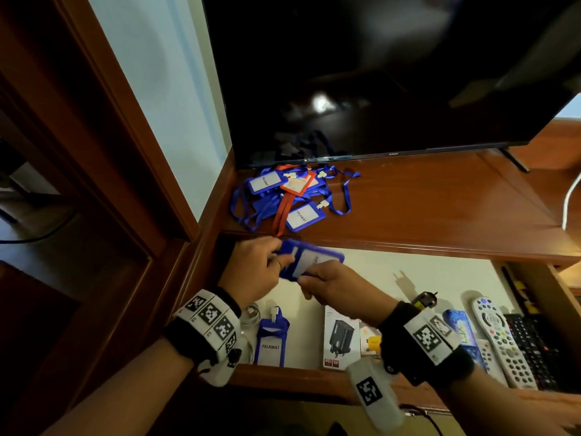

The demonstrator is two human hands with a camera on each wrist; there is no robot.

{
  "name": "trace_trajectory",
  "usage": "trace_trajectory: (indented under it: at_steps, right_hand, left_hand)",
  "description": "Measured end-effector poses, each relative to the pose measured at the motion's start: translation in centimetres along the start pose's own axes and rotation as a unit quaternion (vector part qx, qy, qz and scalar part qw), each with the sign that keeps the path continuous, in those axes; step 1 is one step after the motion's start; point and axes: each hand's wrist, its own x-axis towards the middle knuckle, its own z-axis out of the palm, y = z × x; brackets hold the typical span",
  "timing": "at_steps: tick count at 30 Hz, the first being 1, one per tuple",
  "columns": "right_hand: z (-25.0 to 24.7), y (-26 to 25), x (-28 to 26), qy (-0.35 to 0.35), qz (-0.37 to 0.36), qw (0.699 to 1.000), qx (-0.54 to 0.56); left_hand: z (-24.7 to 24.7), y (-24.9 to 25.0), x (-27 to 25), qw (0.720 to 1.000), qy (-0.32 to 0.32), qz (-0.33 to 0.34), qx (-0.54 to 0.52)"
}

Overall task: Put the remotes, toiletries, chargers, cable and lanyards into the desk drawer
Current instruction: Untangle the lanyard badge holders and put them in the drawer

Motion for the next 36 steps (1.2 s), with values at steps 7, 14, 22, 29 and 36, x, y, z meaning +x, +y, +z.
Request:
trace_trajectory:
  at_steps: [7, 14, 22, 29, 36]
  right_hand:
    - [-3.1, 1.7, -0.4, -0.047, -0.008, 0.998, -0.030]
    - [-2.4, 3.7, -1.2, -0.006, -0.028, 0.963, 0.269]
    - [-1.3, 5.3, -1.3, -0.018, -0.064, 0.919, 0.387]
    - [-1.8, 7.7, -1.3, -0.096, -0.023, 0.906, 0.413]
    - [-4.4, 13.1, 2.0, 0.009, 0.148, 0.956, 0.254]
  left_hand:
    - [-1.0, 0.3, -1.1, 0.954, -0.297, 0.039, -0.002]
    - [-0.5, 2.1, -1.4, 0.912, -0.186, -0.090, -0.354]
    - [2.1, 6.1, -0.9, 0.862, -0.095, -0.111, -0.485]
    - [3.5, 6.0, -1.9, 0.886, -0.036, -0.147, -0.439]
    - [2.9, 1.3, -1.5, 0.953, -0.115, -0.231, -0.160]
